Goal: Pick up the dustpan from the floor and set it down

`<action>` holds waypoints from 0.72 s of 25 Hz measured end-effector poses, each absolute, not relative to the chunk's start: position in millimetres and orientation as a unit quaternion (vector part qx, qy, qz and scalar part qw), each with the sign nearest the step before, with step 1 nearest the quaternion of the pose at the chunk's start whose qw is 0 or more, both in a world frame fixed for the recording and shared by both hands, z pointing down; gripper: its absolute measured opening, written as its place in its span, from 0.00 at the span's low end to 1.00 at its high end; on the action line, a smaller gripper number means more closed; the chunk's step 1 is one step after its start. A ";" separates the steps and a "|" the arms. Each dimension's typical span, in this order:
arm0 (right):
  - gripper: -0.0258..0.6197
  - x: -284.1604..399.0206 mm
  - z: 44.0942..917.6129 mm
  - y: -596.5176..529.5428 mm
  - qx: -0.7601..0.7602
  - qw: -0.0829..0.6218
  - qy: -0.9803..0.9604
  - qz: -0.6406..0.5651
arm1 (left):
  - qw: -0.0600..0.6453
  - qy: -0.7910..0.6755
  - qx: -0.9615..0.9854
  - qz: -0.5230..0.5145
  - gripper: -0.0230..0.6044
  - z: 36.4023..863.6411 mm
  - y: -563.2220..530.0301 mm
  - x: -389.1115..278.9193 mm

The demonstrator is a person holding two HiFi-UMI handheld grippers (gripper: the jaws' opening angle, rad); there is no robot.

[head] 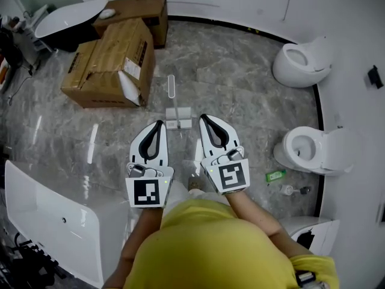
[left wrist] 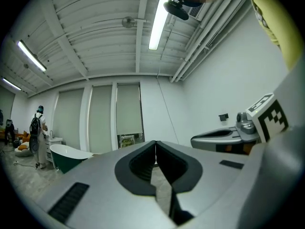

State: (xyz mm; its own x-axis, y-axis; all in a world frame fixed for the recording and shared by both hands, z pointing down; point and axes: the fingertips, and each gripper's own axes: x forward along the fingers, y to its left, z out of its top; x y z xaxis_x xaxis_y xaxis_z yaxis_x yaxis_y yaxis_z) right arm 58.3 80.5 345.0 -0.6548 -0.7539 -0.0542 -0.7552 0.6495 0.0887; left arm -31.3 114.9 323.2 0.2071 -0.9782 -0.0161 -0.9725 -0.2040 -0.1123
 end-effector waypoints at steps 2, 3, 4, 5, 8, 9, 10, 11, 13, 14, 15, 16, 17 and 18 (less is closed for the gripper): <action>0.06 59.3 349.5 71.8 -0.415 -0.003 0.909 0.044 | 0.043 0.627 -0.777 -0.034 0.04 325.8 105.4 -30.5; 0.06 59.9 352.5 67.4 -0.414 -0.011 0.909 0.040 | 0.040 0.626 -0.778 -0.035 0.04 327.0 100.1 -30.1; 0.06 59.8 355.4 62.6 -0.414 -0.019 0.909 0.035 | 0.037 0.624 -0.780 -0.037 0.04 328.6 94.1 -30.1; 0.06 58.7 357.8 57.7 -0.414 -0.024 0.909 0.033 | 0.035 0.622 -0.781 -0.038 0.04 330.4 87.6 -30.8; 0.06 49.7 363.9 42.8 -0.414 -0.026 0.909 0.033 | 0.026 0.617 -0.786 -0.043 0.05 339.2 67.0 -37.1; 0.06 45.5 366.4 36.0 -0.413 -0.026 0.910 0.034 | 0.023 0.615 -0.787 -0.046 0.06 343.2 58.9 -40.3; 0.06 41.1 369.5 27.9 -0.413 -0.026 0.910 0.035 | 0.019 0.614 -0.788 -0.047 0.06 346.9 49.6 -43.7; 0.06 36.9 373.0 18.9 -0.414 -0.026 0.909 0.035 | 0.016 0.612 -0.790 -0.046 0.06 350.4 39.5 -47.0; 0.06 29.7 381.8 -0.6 -0.417 -0.030 0.908 0.028 | 0.008 0.604 -0.795 -0.045 0.08 358.5 18.3 -52.6; 0.06 26.4 386.6 -10.6 -0.418 -0.036 0.908 0.025 | 0.004 0.601 -0.798 -0.047 0.10 363.3 7.9 -55.5; 0.06 22.9 391.1 -20.5 -0.417 -0.042 0.907 0.023 | -0.001 0.598 -0.800 -0.051 0.10 368.6 -2.0 -59.0; 0.06 19.1 395.0 -30.4 -0.416 -0.048 0.908 0.024 | -0.006 0.596 -0.801 -0.055 0.10 374.5 -11.7 -62.9; 0.06 15.3 398.2 -40.8 -0.416 -0.051 0.908 0.026 | -0.013 0.594 -0.802 -0.061 0.10 381.0 -21.8 -67.1; 0.06 11.7 401.0 -51.6 -0.416 -0.052 0.907 0.026 | -0.020 0.591 -0.804 -0.067 0.10 388.0 -32.3 -71.4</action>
